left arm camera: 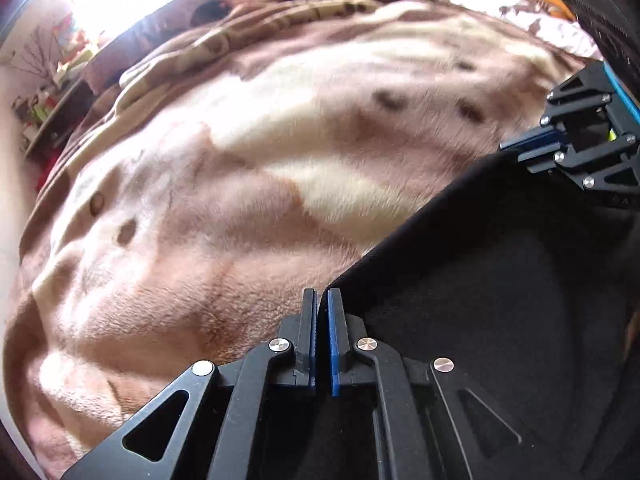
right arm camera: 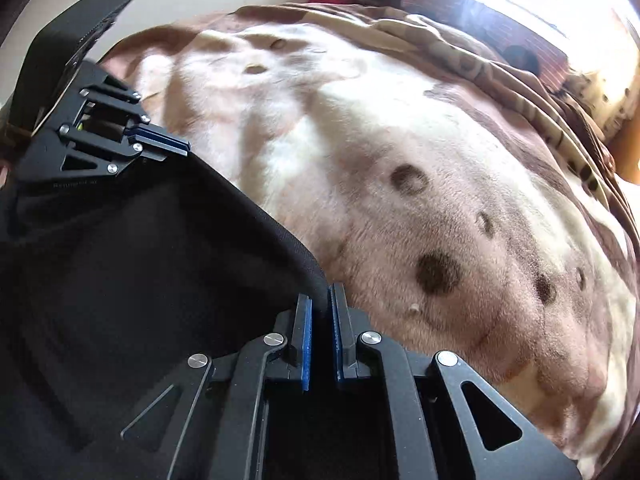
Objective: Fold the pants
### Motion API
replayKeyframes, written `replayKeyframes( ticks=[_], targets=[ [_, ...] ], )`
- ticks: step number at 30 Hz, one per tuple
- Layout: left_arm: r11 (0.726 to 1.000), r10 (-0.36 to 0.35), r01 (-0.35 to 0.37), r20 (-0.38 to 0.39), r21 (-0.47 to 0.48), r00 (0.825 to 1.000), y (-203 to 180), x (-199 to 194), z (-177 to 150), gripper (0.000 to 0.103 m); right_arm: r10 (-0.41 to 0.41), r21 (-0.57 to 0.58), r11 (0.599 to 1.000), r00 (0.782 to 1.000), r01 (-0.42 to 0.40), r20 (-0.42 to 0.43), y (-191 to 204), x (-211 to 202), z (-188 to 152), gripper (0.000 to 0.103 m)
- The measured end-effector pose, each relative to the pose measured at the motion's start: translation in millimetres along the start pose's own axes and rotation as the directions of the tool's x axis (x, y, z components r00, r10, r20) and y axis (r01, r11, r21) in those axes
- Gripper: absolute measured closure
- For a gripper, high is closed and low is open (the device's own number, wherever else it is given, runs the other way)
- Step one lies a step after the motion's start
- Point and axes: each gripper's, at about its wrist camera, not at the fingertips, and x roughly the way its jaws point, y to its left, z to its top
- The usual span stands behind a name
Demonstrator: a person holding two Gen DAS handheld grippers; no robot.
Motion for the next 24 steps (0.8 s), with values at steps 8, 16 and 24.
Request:
replayKeyframes(
  ticks=[8,16,24],
  targets=[
    [0.997,0.059,-0.058,0.024,-0.052,0.998,-2.2,14.5,3.4,0.093,-0.085,-0.047,0.995,0.996,0.083,-0.039,6.6,23.4,8.0,0.094],
    [0.970,0.030,-0.010,0.077,-0.242,0.997,28.9,10.5,13.6,0.093,-0.110,0.085,0.990,0.994,0.111,-0.012,-14.5,24.4,18.4,0.094],
    [0.960,-0.058,0.087,0.117,-0.266,0.991,42.9,-49.7,-40.8,0.086,0.042,0.099,0.994,0.994,-0.052,0.097,0.4,-28.9,13.4,0.085]
  ],
)
